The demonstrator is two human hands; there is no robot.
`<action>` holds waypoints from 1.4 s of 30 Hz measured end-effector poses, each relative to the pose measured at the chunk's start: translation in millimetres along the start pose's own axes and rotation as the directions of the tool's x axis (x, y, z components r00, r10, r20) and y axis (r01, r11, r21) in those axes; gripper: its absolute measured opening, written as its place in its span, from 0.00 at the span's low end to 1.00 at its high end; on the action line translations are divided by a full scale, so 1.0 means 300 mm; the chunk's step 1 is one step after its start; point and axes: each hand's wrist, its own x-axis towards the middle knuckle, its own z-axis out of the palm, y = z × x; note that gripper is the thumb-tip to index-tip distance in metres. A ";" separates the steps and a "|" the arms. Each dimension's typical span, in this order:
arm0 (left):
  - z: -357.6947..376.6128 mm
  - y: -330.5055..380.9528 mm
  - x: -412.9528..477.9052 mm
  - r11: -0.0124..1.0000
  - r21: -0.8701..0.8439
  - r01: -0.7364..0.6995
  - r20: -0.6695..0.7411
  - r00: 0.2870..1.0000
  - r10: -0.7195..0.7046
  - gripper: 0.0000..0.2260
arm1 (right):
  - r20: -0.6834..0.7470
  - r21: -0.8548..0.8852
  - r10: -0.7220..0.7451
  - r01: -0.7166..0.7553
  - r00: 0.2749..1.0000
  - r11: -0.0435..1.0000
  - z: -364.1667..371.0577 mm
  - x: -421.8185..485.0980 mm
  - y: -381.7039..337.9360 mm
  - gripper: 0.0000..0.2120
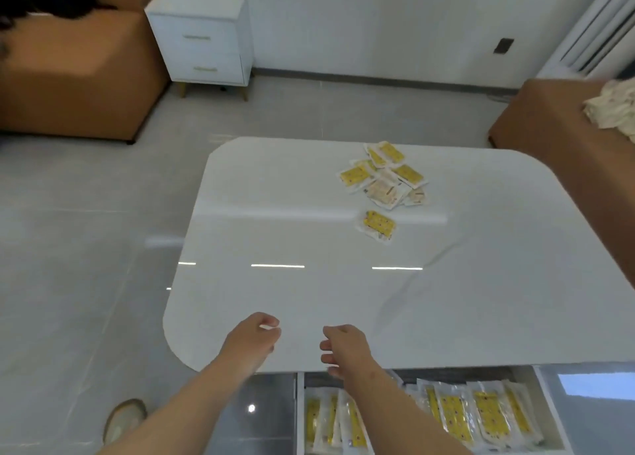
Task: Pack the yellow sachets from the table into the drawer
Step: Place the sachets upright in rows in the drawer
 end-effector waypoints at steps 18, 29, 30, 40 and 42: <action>-1.145 0.585 0.524 0.928 0.188 -0.323 0.216 0.935 0.282 0.04 | -0.280 0.406 -0.004 0.123 0.960 0.906 0.911 -0.010 -0.835 0.05; -1.064 1.235 1.101 0.784 0.407 -0.468 0.388 0.866 0.315 0.04 | -0.380 0.593 0.094 0.165 0.920 0.788 0.760 0.482 -1.415 0.06; -1.022 1.287 1.140 0.756 0.436 -0.488 0.418 0.854 0.310 0.04 | -0.410 0.603 0.104 0.184 0.906 0.776 0.722 0.504 -1.441 0.05; -0.426 1.654 1.483 0.364 0.537 -0.761 0.764 0.621 0.171 0.03 | -0.572 0.742 0.432 0.215 0.697 0.635 0.401 0.807 -1.418 0.05; -0.296 1.695 1.565 0.289 0.517 -0.805 0.818 0.564 0.109 0.02 | -0.549 0.790 0.512 0.209 0.661 0.577 0.354 0.893 -1.427 0.08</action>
